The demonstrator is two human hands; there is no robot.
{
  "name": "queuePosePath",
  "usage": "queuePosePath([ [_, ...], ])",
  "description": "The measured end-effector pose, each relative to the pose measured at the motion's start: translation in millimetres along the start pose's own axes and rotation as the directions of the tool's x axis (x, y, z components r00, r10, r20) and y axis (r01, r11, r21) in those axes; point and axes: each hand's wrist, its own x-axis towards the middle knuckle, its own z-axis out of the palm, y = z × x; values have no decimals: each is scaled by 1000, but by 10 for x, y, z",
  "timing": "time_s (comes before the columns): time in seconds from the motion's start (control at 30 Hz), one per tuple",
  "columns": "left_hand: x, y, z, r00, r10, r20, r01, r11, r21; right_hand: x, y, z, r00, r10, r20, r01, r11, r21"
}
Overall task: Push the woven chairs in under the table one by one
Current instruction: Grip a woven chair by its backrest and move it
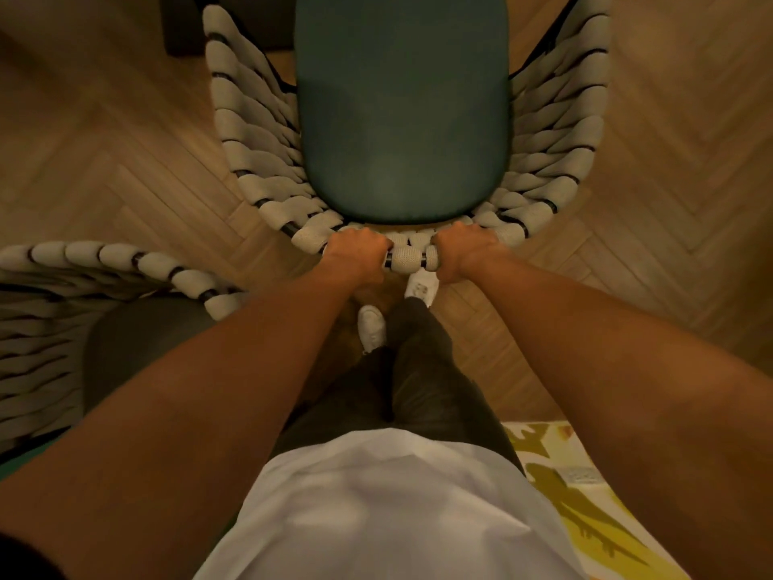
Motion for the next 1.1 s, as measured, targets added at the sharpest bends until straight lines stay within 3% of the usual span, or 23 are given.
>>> queuePosePath([
  [0.47,696,-506,-648,996,-64,-64,65,998,20,724,110,-798,999,3,-35,-1,998,58],
  [0.83,711,-490,-607,993,11,-120,-5,999,53,794,173,-709,998,-17,-58,18,1000,11],
  [0.93,720,-606,-625,997,65,-50,-67,997,-27,822,169,-792,998,-48,48,46,999,28],
  [1.03,654,-820,-759,975,217,52,-204,961,-189,848,185,-962,976,-106,192,89,992,93],
  [1.1,562,-1023,-855,960,279,5,-263,911,-317,855,142,-1076,959,-169,228,140,981,136],
])
